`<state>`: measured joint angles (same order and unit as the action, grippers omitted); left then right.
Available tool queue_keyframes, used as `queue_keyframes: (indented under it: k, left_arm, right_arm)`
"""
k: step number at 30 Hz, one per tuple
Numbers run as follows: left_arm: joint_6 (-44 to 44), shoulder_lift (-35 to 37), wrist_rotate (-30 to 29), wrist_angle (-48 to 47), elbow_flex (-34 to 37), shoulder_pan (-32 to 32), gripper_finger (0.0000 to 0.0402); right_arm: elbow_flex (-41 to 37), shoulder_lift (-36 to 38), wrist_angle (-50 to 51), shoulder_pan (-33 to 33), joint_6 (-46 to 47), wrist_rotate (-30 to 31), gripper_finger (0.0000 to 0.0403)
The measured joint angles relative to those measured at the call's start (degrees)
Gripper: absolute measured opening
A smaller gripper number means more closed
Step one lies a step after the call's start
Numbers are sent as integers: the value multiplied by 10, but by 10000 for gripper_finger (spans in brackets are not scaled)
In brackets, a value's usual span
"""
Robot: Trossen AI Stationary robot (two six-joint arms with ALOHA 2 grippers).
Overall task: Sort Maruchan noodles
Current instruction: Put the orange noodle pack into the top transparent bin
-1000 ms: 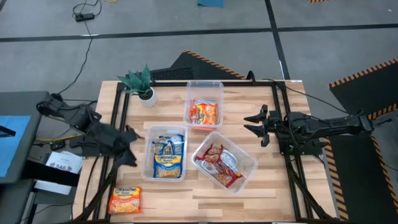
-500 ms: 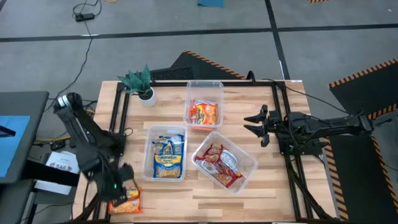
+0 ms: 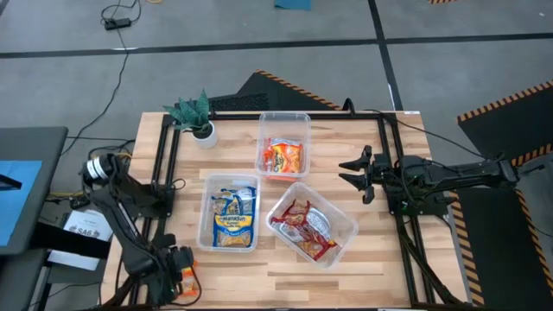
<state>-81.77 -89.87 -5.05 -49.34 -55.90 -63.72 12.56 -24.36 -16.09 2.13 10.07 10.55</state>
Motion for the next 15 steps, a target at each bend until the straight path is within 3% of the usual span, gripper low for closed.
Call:
queue_keyframes:
  k: [15]
  left_arm:
    - [52, -72, 15, 27, -1, -1, 173]
  right_arm:
    - [0, 0, 2, 0, 0, 0, 182]
